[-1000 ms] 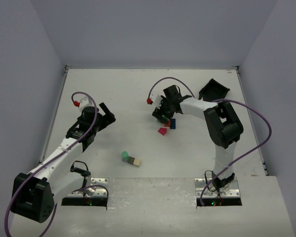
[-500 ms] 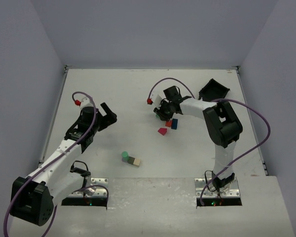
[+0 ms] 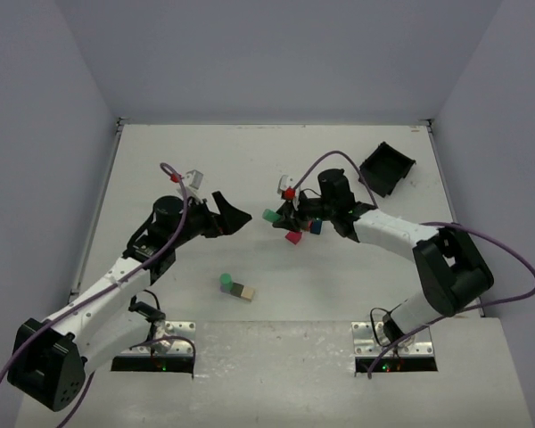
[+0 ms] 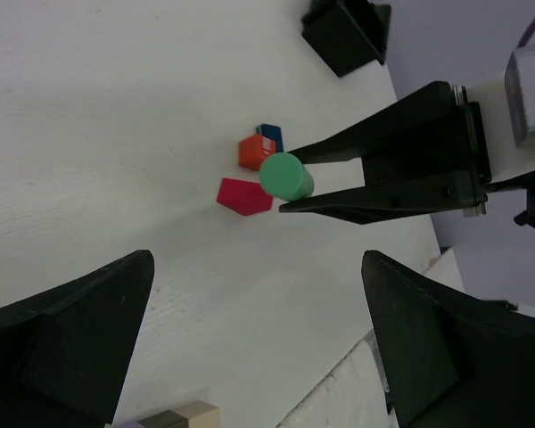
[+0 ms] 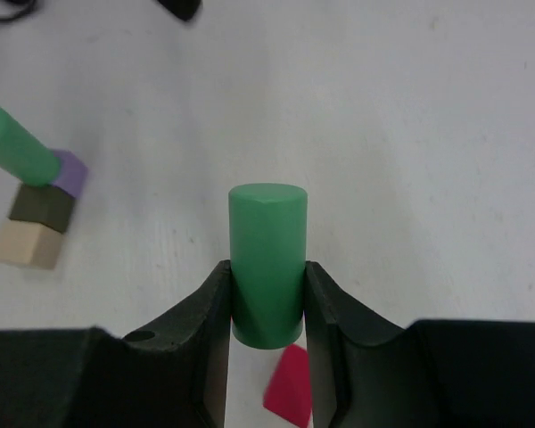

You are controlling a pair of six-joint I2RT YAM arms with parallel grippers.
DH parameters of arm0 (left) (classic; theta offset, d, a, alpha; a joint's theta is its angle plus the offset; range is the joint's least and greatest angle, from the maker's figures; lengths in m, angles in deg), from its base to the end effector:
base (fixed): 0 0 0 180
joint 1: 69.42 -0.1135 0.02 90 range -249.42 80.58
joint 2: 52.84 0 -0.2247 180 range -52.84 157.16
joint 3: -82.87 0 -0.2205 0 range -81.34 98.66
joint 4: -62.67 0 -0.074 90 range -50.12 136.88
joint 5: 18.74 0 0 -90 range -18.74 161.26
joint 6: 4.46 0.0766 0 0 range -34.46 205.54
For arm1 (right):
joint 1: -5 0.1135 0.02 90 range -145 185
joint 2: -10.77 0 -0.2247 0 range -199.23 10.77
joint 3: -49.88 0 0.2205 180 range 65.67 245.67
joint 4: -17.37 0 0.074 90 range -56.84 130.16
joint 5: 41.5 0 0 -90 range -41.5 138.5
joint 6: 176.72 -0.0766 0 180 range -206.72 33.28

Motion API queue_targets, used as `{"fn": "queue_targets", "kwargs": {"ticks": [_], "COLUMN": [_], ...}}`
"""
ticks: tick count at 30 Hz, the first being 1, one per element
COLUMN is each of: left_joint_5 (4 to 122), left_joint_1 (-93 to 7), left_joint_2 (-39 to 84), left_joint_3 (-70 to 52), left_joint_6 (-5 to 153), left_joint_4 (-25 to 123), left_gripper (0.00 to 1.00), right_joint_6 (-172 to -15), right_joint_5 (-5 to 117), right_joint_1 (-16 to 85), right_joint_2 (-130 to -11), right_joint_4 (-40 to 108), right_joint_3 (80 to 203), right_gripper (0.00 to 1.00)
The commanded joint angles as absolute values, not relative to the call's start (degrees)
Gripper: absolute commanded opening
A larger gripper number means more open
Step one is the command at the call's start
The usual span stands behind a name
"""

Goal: Build the wood block tower

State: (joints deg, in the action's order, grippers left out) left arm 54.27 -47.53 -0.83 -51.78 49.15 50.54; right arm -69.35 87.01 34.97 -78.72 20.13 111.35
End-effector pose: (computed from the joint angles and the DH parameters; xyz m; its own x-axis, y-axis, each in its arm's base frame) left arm 0.2145 -0.1103 0.2176 -0.6044 -0.3686 -0.7063 0.3163 0.7026 -0.6374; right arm 0.2601 0.2050 0.1661 -0.1681 -0.3666 -0.9151 -0.9477 0.3156 0.0476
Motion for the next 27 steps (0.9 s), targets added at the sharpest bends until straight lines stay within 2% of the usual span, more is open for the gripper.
{"fn": "queue_targets", "kwargs": {"ticks": [1,10,13,20,23,27], "left_joint_5": [51.18,50.63,50.19,48.23,47.76,47.96], "left_joint_1": [-41.14,-39.97,-39.89,-39.23,-39.12,-38.88], "left_joint_2": [2.42,2.44,2.18,2.48,2.62,2.53], "left_joint_3": [-50.46,-51.78,-52.15,-52.34,-52.43,-52.58], "left_joint_6": [48.01,46.49,46.27,45.77,45.79,45.88], "left_joint_4": [58.05,59.57,59.77,61.06,61.41,61.47], "left_gripper": [1.00,0.97,0.87,0.80,0.70,0.51], "right_joint_6": [-78.16,-83.23,-83.68,-82.57,-81.56,-81.42], "right_joint_5": [93.75,90.27,89.23,86.86,85.88,84.77], "right_joint_1": [39.55,43.44,43.65,44.11,44.34,44.52], "right_joint_2": [-72.78,-65.55,-64.93,-65.34,-65.81,-66.37], "right_joint_4": [1.93,-6.41,-6.62,-5.84,-3.75,-2.84], "right_joint_3": [104.72,97.04,96.44,97.76,98.95,99.74], "right_gripper": [0.15,0.18,0.19,0.19,0.19,0.19]}}
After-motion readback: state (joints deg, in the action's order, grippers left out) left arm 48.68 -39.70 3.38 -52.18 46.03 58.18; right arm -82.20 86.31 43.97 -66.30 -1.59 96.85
